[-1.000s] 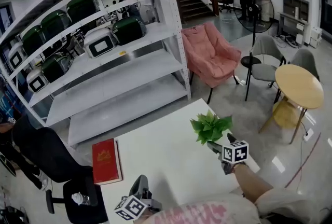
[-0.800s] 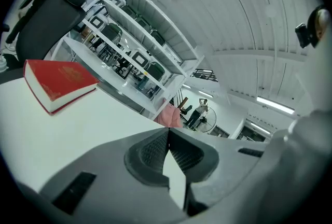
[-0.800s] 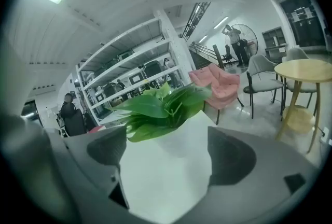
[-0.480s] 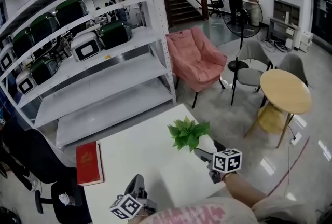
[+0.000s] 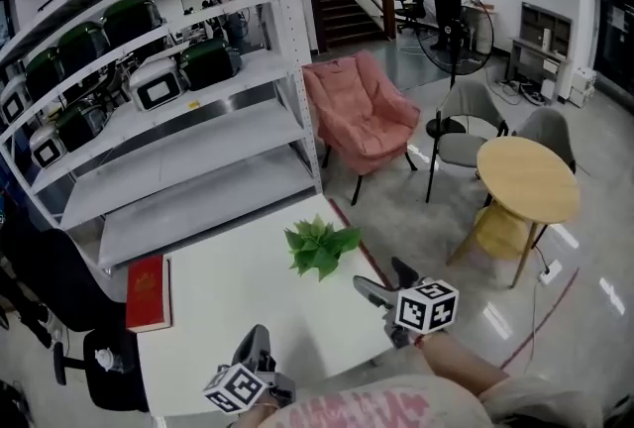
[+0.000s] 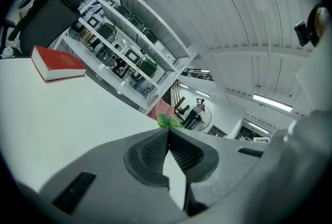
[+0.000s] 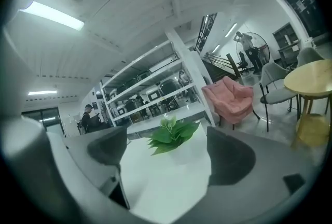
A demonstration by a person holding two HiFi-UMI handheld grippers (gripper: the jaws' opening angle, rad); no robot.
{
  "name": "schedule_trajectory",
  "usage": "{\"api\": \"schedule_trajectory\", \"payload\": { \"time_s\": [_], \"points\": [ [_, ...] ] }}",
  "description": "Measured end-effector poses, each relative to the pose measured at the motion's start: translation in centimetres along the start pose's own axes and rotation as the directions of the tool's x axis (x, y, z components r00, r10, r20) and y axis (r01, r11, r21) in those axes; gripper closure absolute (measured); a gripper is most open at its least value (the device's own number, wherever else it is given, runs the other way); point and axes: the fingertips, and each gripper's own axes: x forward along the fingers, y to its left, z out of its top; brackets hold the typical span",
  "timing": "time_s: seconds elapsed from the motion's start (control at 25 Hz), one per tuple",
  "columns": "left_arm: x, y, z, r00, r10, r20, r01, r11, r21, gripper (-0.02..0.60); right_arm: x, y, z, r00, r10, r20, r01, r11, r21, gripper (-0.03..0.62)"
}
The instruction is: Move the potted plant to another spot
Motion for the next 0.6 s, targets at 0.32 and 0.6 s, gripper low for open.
{"api": "schedule_trajectory", "payload": {
  "time_s": [0.32, 0.6],
  "points": [
    [-3.1, -4.2, -2.5, 1.0, 0.001, 0.02, -0.001, 1.0, 0.018, 0.58, -4.5, 0.9, 1.0, 0.997, 0.067, 0.04, -0.068, 0.998, 0.013, 0.122],
    [-5.8, -7.2, -4.2, 0.999, -0.003, 0.052, 0.002, 1.0, 0.031, 0.58, -8.8, 2.1, 1.9, 0.987, 0.129, 0.094, -0.129, 0.992, -0.009, 0.369]
  ]
}}
